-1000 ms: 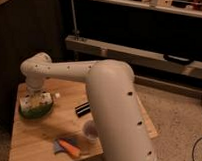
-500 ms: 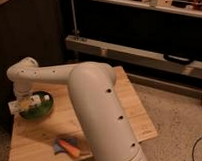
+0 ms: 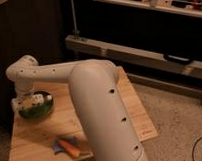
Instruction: Place the bottle in the ceramic bowl
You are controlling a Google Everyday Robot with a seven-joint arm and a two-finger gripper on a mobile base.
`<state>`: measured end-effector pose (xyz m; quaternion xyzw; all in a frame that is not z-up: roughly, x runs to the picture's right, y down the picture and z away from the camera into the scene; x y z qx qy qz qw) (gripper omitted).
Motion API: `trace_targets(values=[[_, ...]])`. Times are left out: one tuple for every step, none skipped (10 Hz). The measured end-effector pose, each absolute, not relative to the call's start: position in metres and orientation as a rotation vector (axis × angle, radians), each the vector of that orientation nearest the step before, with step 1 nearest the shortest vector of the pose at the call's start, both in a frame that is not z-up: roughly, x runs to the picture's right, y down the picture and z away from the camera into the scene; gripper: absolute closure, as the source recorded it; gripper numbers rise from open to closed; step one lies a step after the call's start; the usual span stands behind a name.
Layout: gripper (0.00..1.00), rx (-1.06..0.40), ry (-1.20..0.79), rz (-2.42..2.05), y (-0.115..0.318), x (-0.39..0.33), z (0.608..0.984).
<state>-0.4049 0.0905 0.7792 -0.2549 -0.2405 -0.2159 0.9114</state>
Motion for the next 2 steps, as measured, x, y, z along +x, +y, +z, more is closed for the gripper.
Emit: trace_targets(values=[[0.20, -0.525, -0.496, -0.448, 0.0913, -0.4060, 0.7788], [0.20, -0.524, -0.495, -0.448, 0.0910, -0.4060, 0.7788]])
